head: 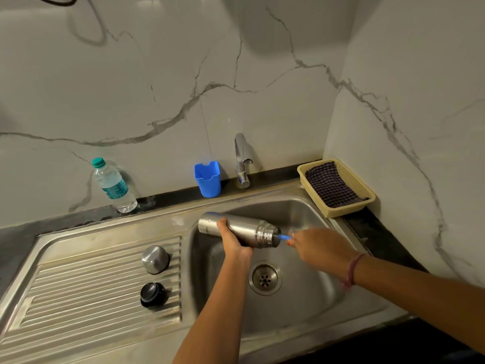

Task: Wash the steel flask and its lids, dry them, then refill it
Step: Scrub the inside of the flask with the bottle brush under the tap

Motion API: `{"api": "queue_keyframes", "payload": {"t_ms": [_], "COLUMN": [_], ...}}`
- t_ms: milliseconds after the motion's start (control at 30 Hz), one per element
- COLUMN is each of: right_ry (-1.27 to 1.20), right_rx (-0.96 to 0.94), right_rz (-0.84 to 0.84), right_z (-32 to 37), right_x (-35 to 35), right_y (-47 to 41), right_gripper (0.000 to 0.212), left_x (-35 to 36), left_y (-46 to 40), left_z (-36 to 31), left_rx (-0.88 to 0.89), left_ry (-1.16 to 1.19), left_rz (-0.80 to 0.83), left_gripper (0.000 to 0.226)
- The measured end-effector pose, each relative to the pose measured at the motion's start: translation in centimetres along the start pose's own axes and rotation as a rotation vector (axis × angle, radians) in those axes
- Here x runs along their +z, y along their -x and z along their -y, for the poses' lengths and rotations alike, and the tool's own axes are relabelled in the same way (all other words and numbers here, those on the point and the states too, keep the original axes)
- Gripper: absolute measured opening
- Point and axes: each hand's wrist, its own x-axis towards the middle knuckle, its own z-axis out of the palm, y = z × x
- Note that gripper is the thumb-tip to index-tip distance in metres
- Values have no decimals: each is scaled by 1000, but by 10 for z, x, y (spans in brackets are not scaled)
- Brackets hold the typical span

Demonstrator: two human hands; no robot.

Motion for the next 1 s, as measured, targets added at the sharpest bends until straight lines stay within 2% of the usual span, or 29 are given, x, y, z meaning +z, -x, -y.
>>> {"api": "queue_keyframes", "payload": {"t_ms": [100, 200, 267, 400, 467, 567, 767, 833, 900, 1000], "right_ry": [319, 259, 48, -596, -716, -525, 257, 305, 198, -214], "right_rx": [-253, -184, -14, 360, 411, 310, -119, -184, -129, 104], "right_rz": [-147, -56, 98, 553, 647, 518, -58, -73, -11, 334], "right_z": [-3, -1, 3, -7, -13, -11, 7, 4, 3, 0], "right_x": [2, 1, -1, -33, -47, -35, 7, 6, 2, -12], "right_y": [2, 2, -4, -16, -15, -17, 0, 0, -1, -11], "right_gripper": [40, 34, 33, 29, 30, 32, 34, 37, 36, 34], "left_x": [0, -4, -8, -10, -8, -6, -6, -8, -10, -13], "left_y": [-1, -1, 0, -1, -3, 0, 3, 1, 1, 1], "left_z": [2, 5, 8, 7, 5, 6, 9, 7, 6, 6], "left_rx": [-6, -23, -23, -2, 7, 2, 3, -13, -22, -38], "left_ry": [30, 40, 44, 75, 86, 87, 100, 100, 94, 78], "left_rz": [-21, -69, -81, -45, -38, -43, -38, -48, -54, -57], "left_gripper": [59, 58, 61, 59, 56, 54, 56, 55, 54, 52]}}
